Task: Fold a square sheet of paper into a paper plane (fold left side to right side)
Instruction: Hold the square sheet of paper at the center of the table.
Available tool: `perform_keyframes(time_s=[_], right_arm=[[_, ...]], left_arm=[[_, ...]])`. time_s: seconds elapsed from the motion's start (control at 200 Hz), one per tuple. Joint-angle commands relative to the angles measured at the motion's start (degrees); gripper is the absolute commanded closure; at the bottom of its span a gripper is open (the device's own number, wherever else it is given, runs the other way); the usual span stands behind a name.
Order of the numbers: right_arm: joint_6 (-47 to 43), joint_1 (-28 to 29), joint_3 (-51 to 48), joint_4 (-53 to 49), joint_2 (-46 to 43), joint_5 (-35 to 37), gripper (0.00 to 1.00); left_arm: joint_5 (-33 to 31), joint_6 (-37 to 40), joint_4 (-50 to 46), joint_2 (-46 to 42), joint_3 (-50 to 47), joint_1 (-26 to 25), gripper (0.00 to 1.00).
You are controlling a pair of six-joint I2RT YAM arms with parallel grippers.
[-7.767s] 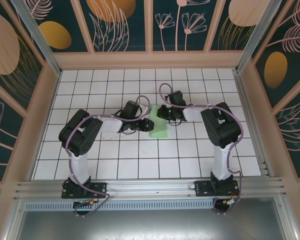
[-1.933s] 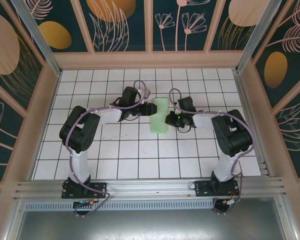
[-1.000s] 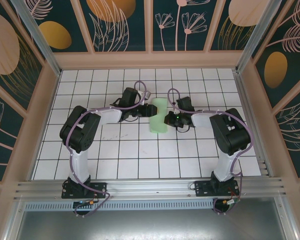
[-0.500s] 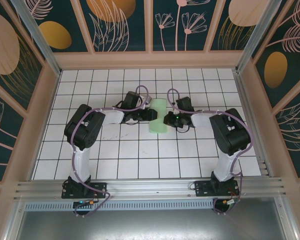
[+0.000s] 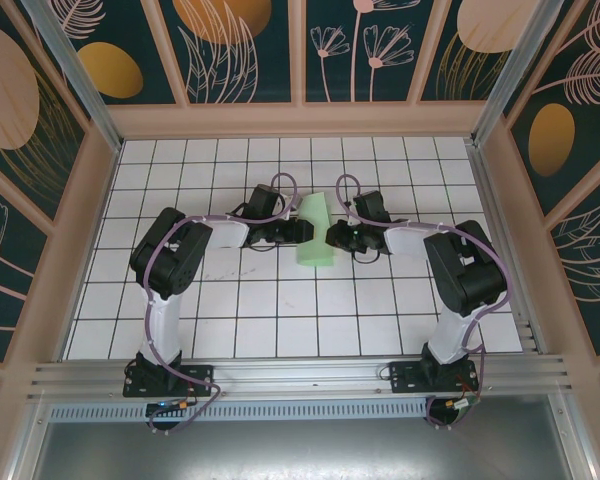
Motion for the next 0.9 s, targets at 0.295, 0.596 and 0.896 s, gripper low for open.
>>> perform_keyframes(time_s=[0.295,0.596,0.896], right_arm=[[-0.6,0.5,-1.3,-2.4,-4.8,-0.6,0.8],[-0.8,0.4,-0.7,-2.5,-2.9,-0.6,0.8],[-1.0,0.4,0.0,-2.8,-1.9,0.7,0.68]], left_arm=[[-0.4,1.6,-1.0,0.3,-0.8,-0.2,0.59],[-0.5,1.6,-1.0,0.3,-0.7,-0.2,0.59],[-0.5,1.5,-1.0,0.2,-0.7,-0.2,0.59]])
